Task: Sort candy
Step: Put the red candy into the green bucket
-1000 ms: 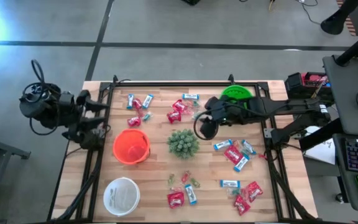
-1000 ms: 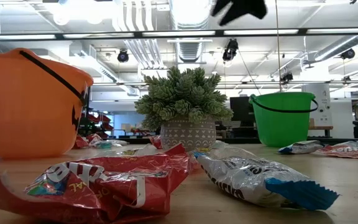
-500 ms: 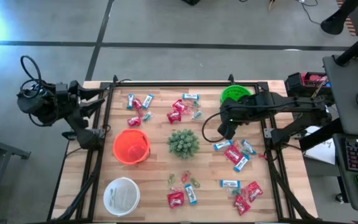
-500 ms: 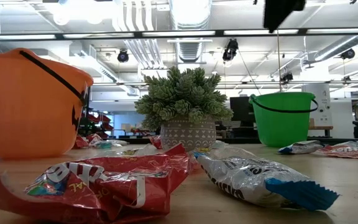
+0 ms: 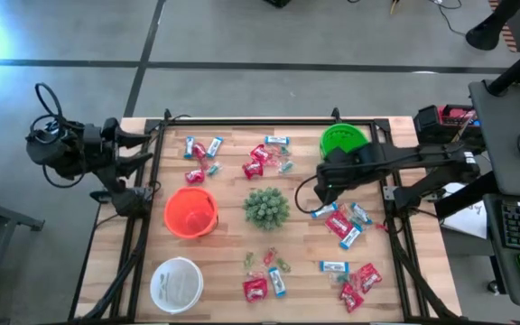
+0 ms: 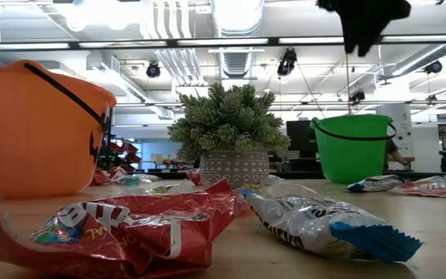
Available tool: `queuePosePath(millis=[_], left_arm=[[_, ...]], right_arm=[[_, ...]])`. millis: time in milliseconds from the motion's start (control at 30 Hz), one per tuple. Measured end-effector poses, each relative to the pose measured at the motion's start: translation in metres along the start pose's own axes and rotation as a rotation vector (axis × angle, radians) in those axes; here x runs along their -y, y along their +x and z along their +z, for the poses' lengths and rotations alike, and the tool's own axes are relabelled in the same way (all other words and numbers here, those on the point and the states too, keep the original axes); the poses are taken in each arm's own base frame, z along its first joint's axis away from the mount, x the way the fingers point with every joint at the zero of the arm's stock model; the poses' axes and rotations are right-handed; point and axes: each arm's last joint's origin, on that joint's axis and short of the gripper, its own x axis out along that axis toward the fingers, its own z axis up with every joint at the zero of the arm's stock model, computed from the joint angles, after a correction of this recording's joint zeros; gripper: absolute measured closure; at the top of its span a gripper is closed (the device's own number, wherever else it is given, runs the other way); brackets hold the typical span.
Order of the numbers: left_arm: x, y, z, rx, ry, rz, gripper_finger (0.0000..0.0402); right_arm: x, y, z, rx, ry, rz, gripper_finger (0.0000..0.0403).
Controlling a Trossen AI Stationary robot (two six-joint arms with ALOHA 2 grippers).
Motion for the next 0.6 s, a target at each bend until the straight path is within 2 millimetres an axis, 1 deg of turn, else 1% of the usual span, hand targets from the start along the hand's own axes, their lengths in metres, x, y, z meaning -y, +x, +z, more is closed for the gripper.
queuePosePath(millis=[133,400,600], left_arm=[[-0.001,-0.001,0.003,0.002,0.015,-0.006,0.0170],[-0.006,-0.004,0.012,0.009,-0.010,-0.041,0.0170],[-0.006,-0.005,0.013,-0.003,0.001,-0.078,0.0170]], right_arm=[[-0.003,0.016,-0.010,-0.060,0.054,-0.041,0.0237],[-0.008,0.035,-0.032,-0.116,0.150,-0.096,0.0236],[-0.014,0.045,-0.046,-0.117,0.114,-0.091,0.0229]])
